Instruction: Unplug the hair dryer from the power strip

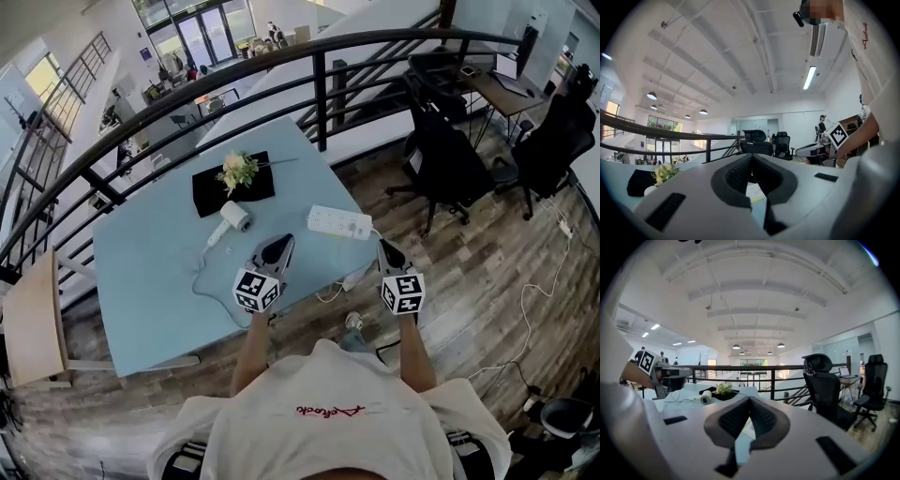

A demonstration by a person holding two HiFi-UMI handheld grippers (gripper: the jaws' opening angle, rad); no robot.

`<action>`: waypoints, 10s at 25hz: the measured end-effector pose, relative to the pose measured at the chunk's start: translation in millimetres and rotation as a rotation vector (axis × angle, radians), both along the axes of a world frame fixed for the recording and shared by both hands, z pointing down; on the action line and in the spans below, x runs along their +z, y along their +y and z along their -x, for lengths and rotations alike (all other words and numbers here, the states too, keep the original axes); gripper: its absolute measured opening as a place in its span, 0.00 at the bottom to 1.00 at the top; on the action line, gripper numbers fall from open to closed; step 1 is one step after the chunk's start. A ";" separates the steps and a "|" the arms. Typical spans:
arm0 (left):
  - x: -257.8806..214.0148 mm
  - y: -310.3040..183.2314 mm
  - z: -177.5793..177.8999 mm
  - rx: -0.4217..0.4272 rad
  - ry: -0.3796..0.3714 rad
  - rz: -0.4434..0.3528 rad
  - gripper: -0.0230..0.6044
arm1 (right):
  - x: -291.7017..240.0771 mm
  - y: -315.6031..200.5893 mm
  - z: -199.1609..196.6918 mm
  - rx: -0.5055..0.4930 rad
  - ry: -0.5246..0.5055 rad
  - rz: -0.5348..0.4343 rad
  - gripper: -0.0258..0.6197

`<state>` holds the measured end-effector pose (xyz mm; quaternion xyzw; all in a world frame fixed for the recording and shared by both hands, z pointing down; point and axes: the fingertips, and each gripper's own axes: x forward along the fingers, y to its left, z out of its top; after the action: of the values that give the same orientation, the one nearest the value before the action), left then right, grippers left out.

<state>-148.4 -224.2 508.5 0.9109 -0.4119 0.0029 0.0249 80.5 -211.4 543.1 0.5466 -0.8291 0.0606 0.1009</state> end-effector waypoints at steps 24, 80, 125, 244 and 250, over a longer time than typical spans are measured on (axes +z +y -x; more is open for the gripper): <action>18.3 -122.4 -74.9 -0.198 0.017 0.037 0.05 | 10.0 -150.7 -76.0 -0.173 -0.003 0.022 0.07; 152.0 -188.9 -74.9 0.037 -0.117 0.272 0.05 | 115.6 -140.6 -10.2 -0.030 -0.072 0.264 0.07; 237.5 -178.5 -90.3 0.073 -0.290 0.346 0.32 | 178.5 -94.8 24.1 -0.234 0.073 0.346 0.38; 21.4 -28.6 -29.1 -0.126 -0.064 0.065 0.07 | 12.1 -47.3 28.5 -0.160 -0.138 0.094 0.23; 25.7 21.1 -0.5 -0.083 -0.062 0.071 0.07 | 9.6 6.4 54.1 -0.114 -0.134 0.083 0.23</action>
<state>-147.8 -203.2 534.2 0.8911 -0.4493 0.0449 0.0445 26.4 -205.0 552.7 0.4884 -0.8606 0.1254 0.0711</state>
